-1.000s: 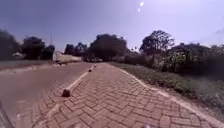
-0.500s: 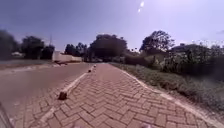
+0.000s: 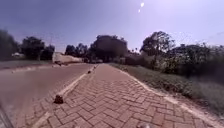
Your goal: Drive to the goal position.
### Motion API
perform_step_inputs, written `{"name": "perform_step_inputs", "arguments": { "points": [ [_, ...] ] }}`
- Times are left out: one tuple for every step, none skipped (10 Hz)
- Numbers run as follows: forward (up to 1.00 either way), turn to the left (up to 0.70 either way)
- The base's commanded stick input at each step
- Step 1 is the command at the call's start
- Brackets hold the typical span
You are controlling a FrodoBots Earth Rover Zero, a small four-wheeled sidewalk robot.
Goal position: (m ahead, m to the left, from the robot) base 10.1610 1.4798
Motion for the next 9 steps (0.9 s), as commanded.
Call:
{"name": "perform_step_inputs", "arguments": {
  "points": [
    [0.30,0.00],
    [0.30,0.00],
    [0.30,0.00],
    [0.30,0.00],
    [0.30,0.00],
    [0.30,0.00],
    [0.30,0.00],
    [0.30,0.00],
    [0.30,0.00]
  ]
}}
